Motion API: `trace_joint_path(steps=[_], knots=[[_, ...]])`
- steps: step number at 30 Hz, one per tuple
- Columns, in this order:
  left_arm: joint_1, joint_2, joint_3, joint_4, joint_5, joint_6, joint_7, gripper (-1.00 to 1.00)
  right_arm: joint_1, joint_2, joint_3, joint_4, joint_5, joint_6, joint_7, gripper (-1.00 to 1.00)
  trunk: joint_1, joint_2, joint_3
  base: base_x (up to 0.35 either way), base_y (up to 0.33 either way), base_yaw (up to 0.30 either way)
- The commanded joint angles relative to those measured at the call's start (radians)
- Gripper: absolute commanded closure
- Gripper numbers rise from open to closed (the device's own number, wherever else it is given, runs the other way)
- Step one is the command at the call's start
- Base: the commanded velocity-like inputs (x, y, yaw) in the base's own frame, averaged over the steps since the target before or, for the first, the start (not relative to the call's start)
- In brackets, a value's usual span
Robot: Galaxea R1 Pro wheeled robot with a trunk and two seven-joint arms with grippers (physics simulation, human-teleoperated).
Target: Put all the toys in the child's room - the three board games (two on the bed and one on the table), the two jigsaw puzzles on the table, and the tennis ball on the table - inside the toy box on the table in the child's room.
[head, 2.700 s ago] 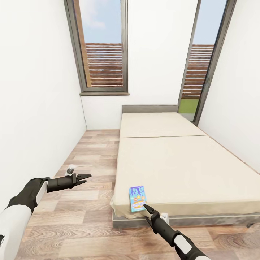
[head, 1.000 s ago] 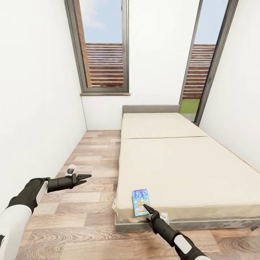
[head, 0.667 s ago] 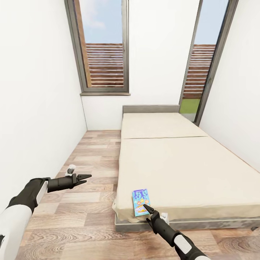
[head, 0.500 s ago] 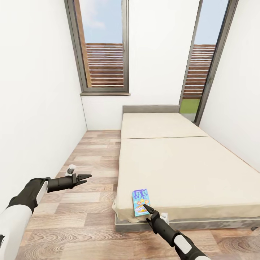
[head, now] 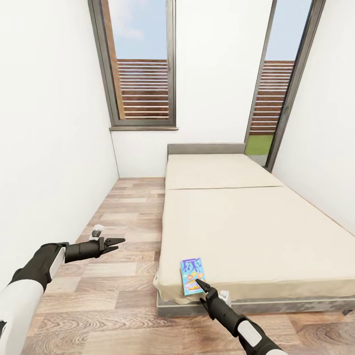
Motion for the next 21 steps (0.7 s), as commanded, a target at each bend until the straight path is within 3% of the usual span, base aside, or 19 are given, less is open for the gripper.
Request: trace_joint_path(steps=[1,21], knots=[[-0.001,0.0,0.002,0.0,-0.001,0.01,-0.003,-1.0,0.0,0.0,-0.002,0.0,-0.007,0.008,0.0,-1.0,0.0,0.0,-0.001,0.0,0.0,0.0],[-0.001,0.0,0.003,0.0,-0.001,0.01,-0.003,-1.0,0.0,0.0,-0.002,-0.001,-0.007,0.008,-0.001,-1.0,0.0,0.0,-0.001,0.0,0.0,0.0]])
